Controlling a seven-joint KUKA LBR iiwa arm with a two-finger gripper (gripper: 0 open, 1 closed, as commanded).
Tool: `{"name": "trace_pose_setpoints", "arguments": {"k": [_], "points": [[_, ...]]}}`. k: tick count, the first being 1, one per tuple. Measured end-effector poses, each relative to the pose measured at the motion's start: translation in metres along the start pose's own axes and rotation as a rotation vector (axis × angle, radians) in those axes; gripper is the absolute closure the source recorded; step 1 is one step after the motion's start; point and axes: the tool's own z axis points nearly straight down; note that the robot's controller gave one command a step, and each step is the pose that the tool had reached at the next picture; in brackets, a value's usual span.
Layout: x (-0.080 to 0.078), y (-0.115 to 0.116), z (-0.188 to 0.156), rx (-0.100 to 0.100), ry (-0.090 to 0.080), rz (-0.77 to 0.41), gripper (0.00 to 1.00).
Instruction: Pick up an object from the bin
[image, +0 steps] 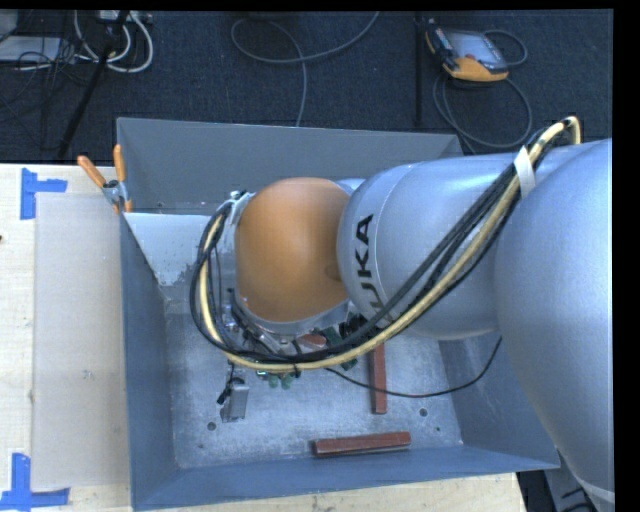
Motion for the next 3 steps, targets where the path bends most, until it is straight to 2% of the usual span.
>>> {"name": "trace_pose_setpoints", "arguments": {"k": [1,2,3], "points": [[-0.054,-0.046,0.104,0.001,-0.004,-0.232,0.0],[-0.093,-0.122,0.1,0.001,-0.007,-0.611,0.0],[-0.102,-0.209,0.045,0.003,-0.016,-0.412,0.0]]}}
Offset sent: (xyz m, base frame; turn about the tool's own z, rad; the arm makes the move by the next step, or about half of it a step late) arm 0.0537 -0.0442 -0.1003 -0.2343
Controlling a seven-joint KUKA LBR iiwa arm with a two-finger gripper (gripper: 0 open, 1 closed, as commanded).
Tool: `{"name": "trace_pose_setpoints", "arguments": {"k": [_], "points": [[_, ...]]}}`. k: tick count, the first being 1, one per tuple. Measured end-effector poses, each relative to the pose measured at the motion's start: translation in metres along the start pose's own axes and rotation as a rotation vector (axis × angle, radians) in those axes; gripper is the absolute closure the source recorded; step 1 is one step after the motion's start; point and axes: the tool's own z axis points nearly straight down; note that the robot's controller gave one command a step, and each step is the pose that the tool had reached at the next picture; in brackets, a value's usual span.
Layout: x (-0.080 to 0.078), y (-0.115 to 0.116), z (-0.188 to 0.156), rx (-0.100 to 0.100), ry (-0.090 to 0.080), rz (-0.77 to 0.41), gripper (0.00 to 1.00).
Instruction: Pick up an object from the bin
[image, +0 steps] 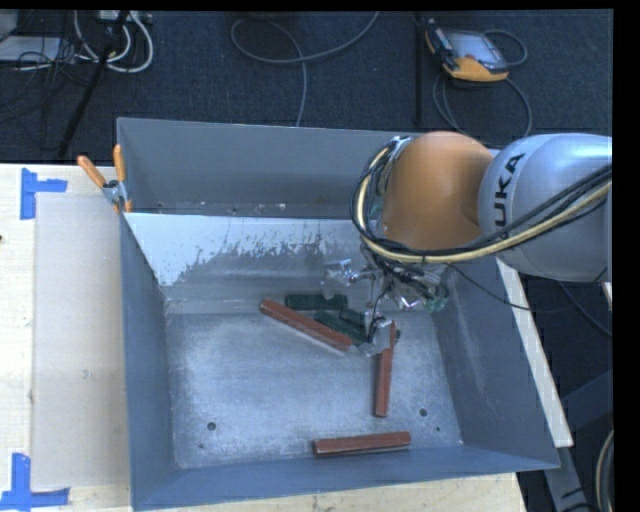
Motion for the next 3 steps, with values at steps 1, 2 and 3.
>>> {"name": "trace_pose_setpoints", "arguments": {"k": [1,2,3], "points": [[-0.012,0.04,0.053,-0.005,0.002,0.121,0.0],[-0.03,0.071,0.054,-0.004,0.002,-0.02,0.0],[-0.024,0.081,0.053,-0.005,0.0,0.266,0.0]]}}
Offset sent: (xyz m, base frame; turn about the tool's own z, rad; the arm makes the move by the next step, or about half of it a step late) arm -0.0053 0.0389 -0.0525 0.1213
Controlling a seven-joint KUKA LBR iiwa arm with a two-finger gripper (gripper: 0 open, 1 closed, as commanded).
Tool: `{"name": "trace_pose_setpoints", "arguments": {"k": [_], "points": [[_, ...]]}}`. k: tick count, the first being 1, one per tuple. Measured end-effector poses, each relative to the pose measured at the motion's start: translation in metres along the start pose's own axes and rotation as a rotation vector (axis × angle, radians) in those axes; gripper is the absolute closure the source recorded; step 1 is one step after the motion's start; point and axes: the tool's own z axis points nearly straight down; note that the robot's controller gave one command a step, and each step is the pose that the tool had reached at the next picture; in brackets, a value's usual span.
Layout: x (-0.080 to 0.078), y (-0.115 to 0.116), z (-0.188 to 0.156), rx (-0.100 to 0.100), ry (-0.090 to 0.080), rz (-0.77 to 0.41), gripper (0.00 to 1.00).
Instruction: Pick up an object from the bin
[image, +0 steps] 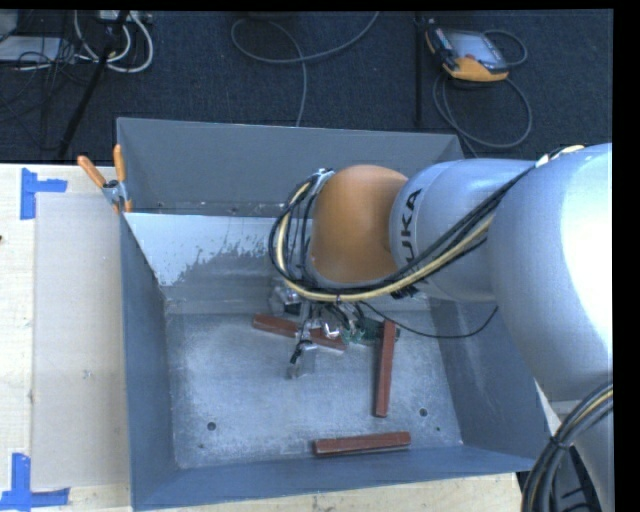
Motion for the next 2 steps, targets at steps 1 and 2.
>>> {"name": "trace_pose_setpoints", "arguments": {"k": [1,2], "points": [[0.001,-0.001,0.001,0.001,0.003,0.003,1.0],[0.009,-0.018,-0.14,0.003,-0.002,0.011,1.0]]}}
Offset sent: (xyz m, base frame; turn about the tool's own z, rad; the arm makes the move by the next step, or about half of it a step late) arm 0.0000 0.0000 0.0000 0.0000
